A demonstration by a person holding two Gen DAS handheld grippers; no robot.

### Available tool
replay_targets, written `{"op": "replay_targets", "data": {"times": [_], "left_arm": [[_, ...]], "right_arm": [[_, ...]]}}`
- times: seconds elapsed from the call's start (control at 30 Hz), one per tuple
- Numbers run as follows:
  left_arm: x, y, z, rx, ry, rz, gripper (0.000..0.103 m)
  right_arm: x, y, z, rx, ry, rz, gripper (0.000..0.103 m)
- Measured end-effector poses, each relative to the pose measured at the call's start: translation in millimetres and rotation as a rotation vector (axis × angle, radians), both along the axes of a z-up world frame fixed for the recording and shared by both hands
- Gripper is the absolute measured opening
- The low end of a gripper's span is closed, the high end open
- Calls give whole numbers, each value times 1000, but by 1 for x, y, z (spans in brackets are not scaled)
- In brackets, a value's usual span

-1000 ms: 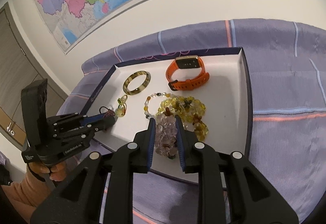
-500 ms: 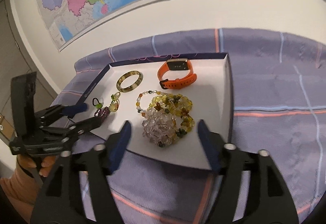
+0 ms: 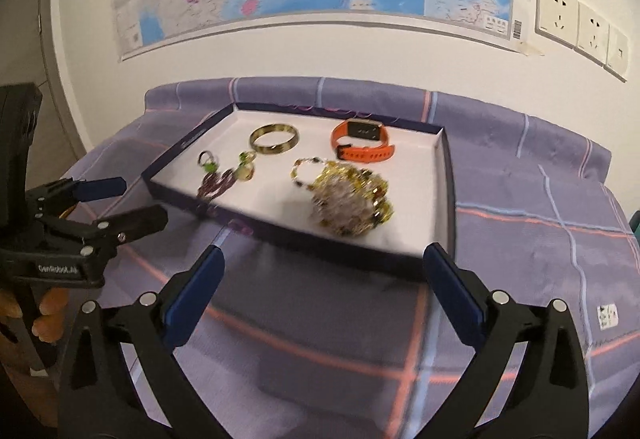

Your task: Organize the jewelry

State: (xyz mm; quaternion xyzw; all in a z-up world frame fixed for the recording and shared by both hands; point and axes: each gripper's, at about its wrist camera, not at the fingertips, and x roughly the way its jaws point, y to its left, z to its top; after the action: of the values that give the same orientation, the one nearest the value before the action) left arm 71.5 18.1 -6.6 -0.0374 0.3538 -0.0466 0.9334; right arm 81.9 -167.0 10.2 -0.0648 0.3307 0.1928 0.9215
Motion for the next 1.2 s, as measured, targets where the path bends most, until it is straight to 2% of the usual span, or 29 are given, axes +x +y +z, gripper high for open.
{"op": "replay_targets", "data": {"times": [0.1,0.2,0.43,0.73,1.2], "left_arm": [[-9,-1,-1,-5,-5,12,96],[-14,-3,0,13,-16,24,96],[-22,-7,-2,8,-10,28,96],[-29,-12,-3,37,-19,30,96],[-34,-14,-3,43,-12,20,96]], "right_arm": [[-9,6,-6,-29,7,7,98],[-13,6,-11,-2,40,4,98],[-23,5,-10,10,32,-28,98],[-29,6,-10,25,49,-24,98],[-35,4,-10,36,55,-29,98]]}}
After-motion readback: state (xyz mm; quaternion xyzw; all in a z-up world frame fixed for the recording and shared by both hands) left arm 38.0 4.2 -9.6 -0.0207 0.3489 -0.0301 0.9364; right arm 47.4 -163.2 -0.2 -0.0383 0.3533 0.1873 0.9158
